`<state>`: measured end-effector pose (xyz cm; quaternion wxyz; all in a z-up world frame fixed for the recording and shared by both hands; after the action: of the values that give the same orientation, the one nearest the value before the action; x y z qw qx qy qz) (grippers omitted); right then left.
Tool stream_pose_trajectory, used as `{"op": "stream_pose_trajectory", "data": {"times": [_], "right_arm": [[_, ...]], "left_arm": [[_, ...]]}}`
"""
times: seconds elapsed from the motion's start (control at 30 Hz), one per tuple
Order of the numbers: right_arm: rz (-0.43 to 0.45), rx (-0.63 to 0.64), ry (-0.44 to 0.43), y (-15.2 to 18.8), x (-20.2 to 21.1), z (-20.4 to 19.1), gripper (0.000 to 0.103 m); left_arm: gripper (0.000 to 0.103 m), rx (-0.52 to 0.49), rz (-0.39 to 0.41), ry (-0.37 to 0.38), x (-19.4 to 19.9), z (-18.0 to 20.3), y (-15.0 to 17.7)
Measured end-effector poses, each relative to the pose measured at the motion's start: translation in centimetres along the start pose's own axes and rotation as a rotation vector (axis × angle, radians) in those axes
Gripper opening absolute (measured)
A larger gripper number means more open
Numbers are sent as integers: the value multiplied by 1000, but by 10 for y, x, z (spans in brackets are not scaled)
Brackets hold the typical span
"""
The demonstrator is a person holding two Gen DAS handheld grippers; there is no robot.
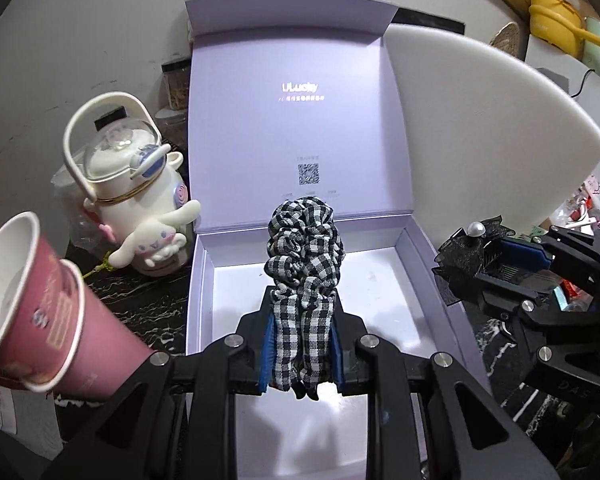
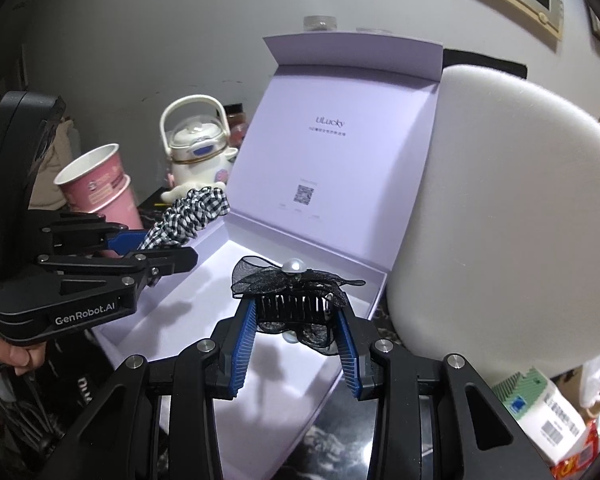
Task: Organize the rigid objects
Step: 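Carry the scrunchie and lace clip into the lavender box with both tools, then open both tools to release the scrunchie and clip in the box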
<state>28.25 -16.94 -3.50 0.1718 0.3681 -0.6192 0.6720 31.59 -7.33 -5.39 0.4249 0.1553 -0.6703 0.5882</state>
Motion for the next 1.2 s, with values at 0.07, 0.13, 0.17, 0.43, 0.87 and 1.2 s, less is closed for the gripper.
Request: {"op": "stream_pose_trajectory", "data": {"times": [0.07,0.13,0.17,0.43,0.87,1.2], "right_arm": [[-9,-5,3,0,-8,3,37],[-16,-5,5,0,-13,5,37],[-22,-7,8,0,-17,7,37],[-69,-35,-10,7,-44,13,39],[-91,-42,3,15,-47,16,48],[-69,-61,37,14,-34,27,63]], "left_arm": [[22,-2,-15,-2,-9,-2,-1],[22,-7,-32,-4,-17,-2,0],[22,-10,-40,-4,-20,-1,0],[22,7,-127,16,-53,-3,11],[22,14,-133,-2,-58,-1,11],[24,36,-187,-78,-61,-7,21]]}}
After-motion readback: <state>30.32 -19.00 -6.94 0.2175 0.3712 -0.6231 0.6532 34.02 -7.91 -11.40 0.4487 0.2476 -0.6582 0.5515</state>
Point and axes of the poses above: each gripper's, at about its wrist camera, not at the fingertips, and x roughly against the way its jaws point, z to its right, y to its underside, the point moved 10 cm from there along -x, roughly the way its jaws point, and after that the axes turned 2 degrees about x, right-handed, at the moved point
